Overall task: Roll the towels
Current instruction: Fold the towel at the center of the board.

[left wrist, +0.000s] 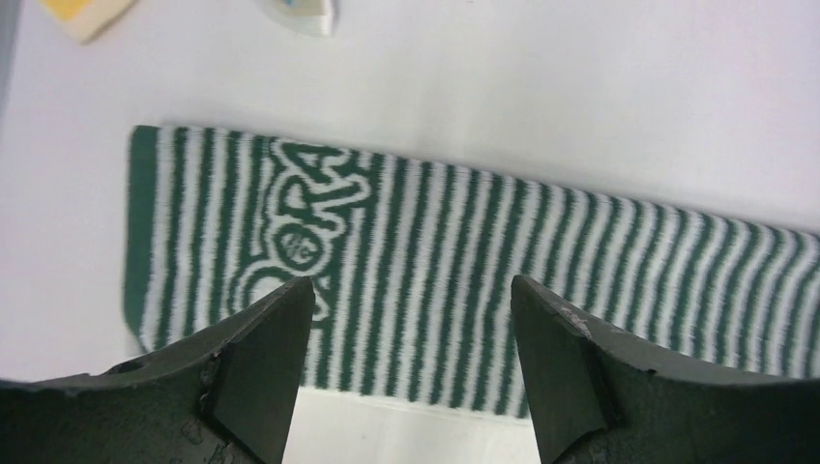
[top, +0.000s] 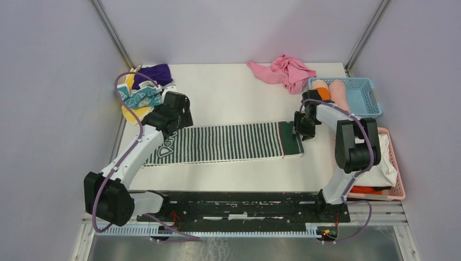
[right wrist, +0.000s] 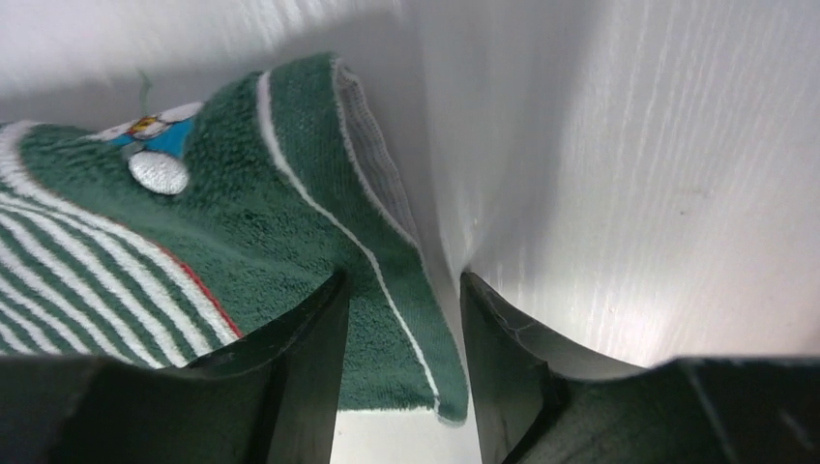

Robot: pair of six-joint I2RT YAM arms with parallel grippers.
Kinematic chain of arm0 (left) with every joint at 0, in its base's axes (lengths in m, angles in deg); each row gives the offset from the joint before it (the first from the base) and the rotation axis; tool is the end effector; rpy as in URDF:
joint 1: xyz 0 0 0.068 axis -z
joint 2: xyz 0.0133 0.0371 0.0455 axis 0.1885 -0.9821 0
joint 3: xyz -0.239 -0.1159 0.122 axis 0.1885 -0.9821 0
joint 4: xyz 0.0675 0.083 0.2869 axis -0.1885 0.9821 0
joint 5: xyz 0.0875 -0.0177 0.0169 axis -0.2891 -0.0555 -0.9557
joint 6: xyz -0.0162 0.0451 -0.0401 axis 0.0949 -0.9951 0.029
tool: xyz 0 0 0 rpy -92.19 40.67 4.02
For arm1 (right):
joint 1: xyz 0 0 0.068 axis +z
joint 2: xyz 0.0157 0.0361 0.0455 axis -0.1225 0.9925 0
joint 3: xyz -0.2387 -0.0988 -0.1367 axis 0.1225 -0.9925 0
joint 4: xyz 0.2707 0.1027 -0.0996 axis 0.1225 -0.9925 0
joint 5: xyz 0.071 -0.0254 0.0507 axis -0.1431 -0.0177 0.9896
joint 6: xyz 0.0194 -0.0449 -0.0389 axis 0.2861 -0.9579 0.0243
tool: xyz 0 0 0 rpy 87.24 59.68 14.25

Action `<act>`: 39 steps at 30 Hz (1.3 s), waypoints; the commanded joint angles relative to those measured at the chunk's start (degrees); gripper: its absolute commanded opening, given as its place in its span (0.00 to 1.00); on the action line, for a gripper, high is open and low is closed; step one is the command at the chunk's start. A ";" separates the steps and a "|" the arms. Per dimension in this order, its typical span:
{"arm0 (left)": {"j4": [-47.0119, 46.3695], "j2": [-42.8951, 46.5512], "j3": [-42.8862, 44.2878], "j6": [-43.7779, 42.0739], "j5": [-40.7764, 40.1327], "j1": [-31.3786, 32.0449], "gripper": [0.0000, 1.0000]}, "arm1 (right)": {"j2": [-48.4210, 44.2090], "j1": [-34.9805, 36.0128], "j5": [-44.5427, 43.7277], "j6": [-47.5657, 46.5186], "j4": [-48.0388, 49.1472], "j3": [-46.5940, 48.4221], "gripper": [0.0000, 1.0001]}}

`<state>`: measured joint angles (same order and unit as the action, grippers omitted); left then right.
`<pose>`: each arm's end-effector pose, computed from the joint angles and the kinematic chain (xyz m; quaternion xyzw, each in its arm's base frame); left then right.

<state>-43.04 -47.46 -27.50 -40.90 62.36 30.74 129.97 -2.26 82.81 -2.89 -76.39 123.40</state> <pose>0.2997 -0.0894 0.2911 -0.1113 0.9153 0.0324 0.3858 0.3738 0.0333 0.1438 0.1217 0.9833 0.0489 0.1260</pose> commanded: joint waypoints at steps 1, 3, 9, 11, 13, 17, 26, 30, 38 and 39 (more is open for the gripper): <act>-0.84 1.98 -2.43 -5.69 -9.41 -0.79 0.82 | 3.34 1.14 -1.24 -1.11 -2.67 2.96 0.53; -1.67 2.36 -3.43 -5.66 -9.95 -1.01 0.82 | 4.82 2.10 -1.97 -1.12 -4.65 2.81 0.52; -2.20 2.93 -4.30 -5.59 -10.72 -1.86 0.82 | 7.81 3.93 -1.98 -0.60 -7.71 0.63 0.46; -2.40 3.32 -4.47 -5.59 -10.71 -1.97 0.82 | 7.89 4.18 -1.73 -0.66 -8.37 0.41 0.42; -2.45 3.67 -4.58 -5.59 -10.64 -2.18 0.82 | 8.03 4.34 -0.86 -0.96 -8.71 0.47 0.37; -2.62 4.36 -5.05 -5.42 -10.45 -2.50 0.81 | 7.94 4.94 -0.81 -1.55 -9.17 1.13 0.14; -2.96 4.74 -5.09 -4.95 -8.05 -3.87 0.82 | -1.30 5.93 -19.48 -2.08 -17.67 11.96 0.00; -2.48 4.65 -5.05 -4.29 -6.97 -4.23 0.82 | -4.07 5.67 -32.86 -1.29 -23.27 17.60 0.00; 0.21 1.93 -4.10 -1.79 1.54 -4.24 0.82 | -5.70 1.96 -54.19 -1.58 -30.19 25.97 0.00; 0.35 1.80 -4.35 -1.39 2.32 -4.23 0.82 | -6.06 1.83 -55.30 -2.12 -30.32 26.83 0.00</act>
<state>-43.19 -44.84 -32.59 -44.55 60.02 26.68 126.43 1.26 42.02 -4.38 -101.70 146.48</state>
